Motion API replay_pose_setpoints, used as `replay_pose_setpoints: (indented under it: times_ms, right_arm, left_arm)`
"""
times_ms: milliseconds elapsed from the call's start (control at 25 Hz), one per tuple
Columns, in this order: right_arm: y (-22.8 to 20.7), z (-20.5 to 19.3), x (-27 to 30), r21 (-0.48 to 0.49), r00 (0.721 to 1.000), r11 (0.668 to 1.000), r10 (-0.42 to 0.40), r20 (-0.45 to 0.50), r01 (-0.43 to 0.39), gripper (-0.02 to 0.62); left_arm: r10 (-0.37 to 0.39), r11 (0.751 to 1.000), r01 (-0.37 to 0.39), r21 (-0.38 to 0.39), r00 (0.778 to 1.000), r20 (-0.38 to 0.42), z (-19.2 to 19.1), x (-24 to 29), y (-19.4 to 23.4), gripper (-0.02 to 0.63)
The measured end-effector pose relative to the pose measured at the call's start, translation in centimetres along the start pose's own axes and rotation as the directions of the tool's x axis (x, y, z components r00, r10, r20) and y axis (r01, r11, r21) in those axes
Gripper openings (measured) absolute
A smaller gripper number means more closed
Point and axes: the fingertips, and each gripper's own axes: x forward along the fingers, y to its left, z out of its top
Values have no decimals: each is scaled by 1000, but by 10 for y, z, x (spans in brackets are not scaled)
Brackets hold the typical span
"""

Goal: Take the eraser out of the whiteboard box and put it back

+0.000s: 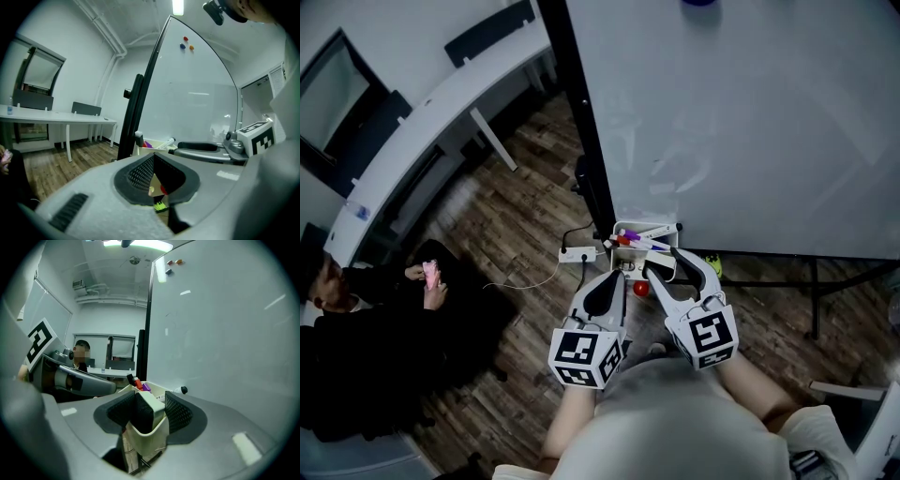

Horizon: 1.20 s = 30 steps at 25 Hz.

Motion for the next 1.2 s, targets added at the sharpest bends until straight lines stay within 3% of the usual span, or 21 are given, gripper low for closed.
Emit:
replay_pose_setpoints:
  times_ms: [280,720,920,1200]
  right_arm:
    - [0,1,-3,0,1000,1000,-17,-4,17,245]
    - [11,11,-24,11,999,999,-43,20,43,244]
    - [24,18,-38,34,998,999,-44,40,43,220]
    - [37,21,-58,66,996,996,-67,63,63,134]
  left_arm:
    - [-6,1000,6,-1,1000,5,0,-7,-2,2]
    - [-29,1000,29,-1,1000,5,-2,-22,-11,2]
    - [-44,999,44,8,999,6,-2,-32,-17,2]
    - [-68,997,68,30,998,9,-5,-46,-30,2]
